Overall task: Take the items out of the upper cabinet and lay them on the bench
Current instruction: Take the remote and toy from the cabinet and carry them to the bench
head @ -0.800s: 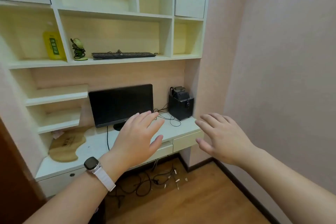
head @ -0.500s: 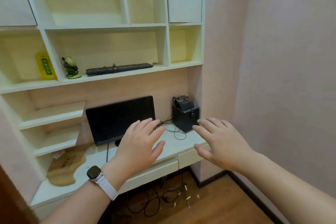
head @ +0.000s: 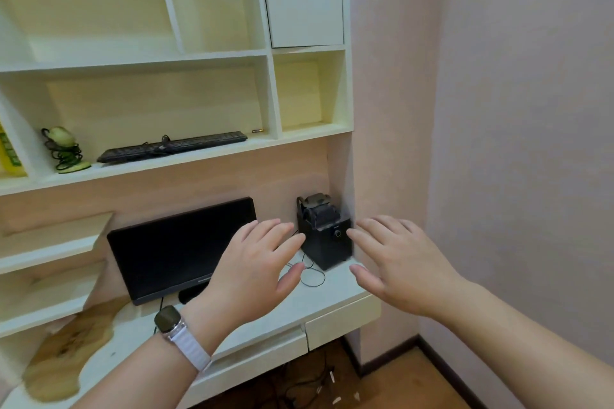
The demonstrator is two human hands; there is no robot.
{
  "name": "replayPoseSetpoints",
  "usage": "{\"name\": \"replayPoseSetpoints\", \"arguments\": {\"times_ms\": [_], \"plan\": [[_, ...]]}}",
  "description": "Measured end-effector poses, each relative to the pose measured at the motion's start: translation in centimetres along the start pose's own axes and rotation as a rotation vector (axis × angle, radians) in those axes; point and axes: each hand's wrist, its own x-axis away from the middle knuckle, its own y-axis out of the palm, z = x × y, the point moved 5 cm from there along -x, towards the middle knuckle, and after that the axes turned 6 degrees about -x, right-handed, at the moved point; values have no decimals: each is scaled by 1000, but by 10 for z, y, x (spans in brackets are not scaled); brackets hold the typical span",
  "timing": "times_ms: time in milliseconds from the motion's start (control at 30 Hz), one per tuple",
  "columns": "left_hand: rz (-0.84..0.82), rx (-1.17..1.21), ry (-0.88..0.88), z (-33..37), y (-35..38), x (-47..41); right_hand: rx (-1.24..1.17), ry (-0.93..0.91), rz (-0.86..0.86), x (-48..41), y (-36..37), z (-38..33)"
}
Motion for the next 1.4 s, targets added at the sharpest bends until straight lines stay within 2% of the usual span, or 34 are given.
{"name": "replayPoseSetpoints", "arguments": {"times_ms": [367, 767, 1133, 1400], "plan": [[107, 50, 21, -79, 98, -64, 53, 7, 38, -96, 65, 40], [143, 46, 87, -221, 203, -147, 149, 49, 13, -260, 145, 50], [345, 4, 130, -272, 202, -256, 251, 64, 84, -354, 127, 93], [468, -102, 101, -290, 178, -343, 295, -66, 254, -422, 94, 142]]}}
